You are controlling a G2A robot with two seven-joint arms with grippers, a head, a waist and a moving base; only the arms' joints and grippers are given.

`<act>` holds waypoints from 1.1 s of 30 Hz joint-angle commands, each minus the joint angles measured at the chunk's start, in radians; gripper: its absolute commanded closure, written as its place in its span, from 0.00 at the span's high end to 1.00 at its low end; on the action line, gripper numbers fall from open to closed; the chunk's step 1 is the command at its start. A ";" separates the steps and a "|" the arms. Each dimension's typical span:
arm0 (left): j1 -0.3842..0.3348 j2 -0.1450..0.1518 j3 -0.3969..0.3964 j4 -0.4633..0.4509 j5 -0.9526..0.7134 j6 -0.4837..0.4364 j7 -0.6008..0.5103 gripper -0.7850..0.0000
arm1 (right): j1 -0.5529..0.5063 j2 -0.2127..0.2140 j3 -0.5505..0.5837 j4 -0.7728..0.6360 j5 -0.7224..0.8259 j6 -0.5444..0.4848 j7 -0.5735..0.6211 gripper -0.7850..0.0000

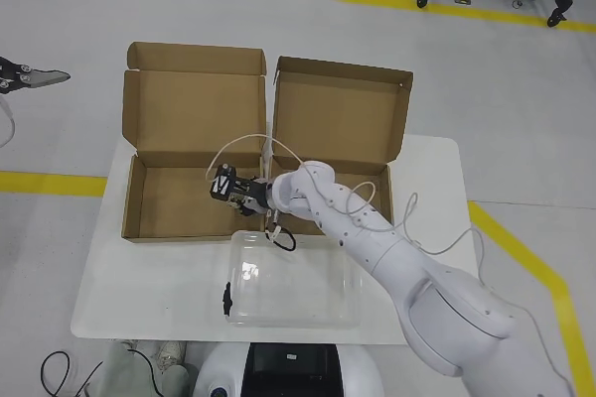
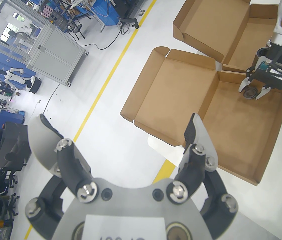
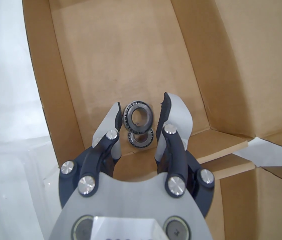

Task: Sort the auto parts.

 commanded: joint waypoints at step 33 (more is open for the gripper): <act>0.000 0.000 0.000 0.000 0.000 0.000 0.000 1.00 | -0.499 0.282 0.476 -0.823 -0.239 0.008 -0.109 0.44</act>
